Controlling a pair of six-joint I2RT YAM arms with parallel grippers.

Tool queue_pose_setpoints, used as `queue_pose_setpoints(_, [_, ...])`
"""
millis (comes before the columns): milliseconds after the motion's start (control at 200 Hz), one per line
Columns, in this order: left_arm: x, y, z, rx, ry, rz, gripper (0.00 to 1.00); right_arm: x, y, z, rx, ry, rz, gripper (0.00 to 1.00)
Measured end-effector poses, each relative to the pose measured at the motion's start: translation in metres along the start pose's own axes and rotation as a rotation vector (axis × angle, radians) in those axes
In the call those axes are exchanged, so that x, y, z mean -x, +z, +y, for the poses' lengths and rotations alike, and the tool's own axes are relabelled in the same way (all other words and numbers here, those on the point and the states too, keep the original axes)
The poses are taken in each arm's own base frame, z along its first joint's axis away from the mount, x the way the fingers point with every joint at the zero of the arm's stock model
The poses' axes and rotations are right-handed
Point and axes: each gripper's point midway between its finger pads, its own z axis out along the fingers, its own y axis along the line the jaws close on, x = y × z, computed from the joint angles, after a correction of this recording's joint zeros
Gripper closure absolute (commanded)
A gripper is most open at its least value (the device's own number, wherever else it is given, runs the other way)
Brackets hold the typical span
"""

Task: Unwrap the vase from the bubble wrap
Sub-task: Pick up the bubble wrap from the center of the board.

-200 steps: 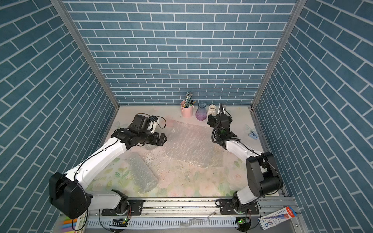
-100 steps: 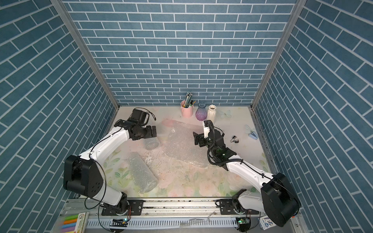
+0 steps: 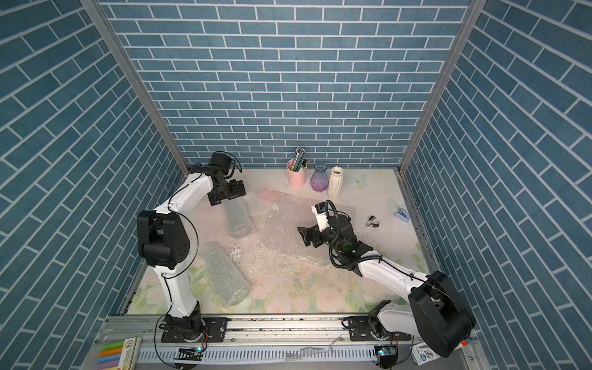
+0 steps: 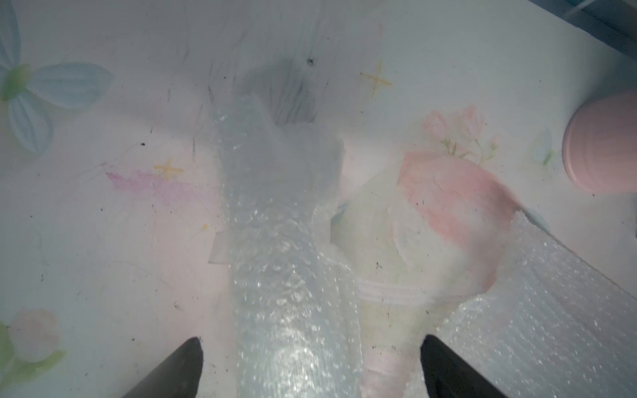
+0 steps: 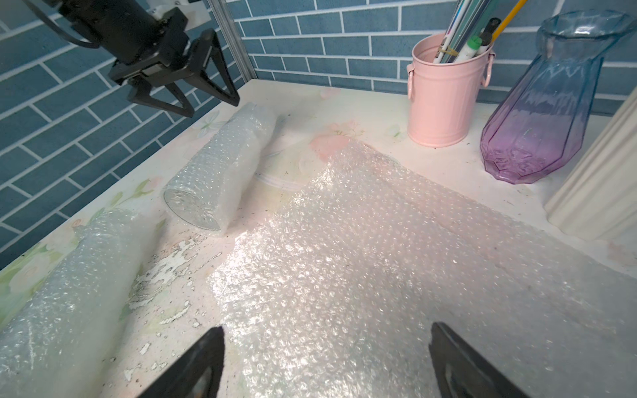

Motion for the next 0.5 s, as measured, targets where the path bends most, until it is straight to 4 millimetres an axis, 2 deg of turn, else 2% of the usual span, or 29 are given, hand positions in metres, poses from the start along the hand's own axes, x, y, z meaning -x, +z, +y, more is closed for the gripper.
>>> queue_pose_setpoints(250, [0.016,0.031,0.017,0.001,-0.066,0.067,0.01,-0.013,0.008,0.001,0.016,0.006,0.042,0.07])
queue_pose_setpoints(395, [0.015,0.045,0.031,0.005,-0.098,0.109,0.00,-0.021,0.014,0.000,0.021,0.011,0.070,0.07])
queue_pose_setpoints(500, [0.012,0.053,0.033,0.007,-0.101,0.137,0.00,-0.023,0.018,0.000,0.025,0.013,0.081,0.07])
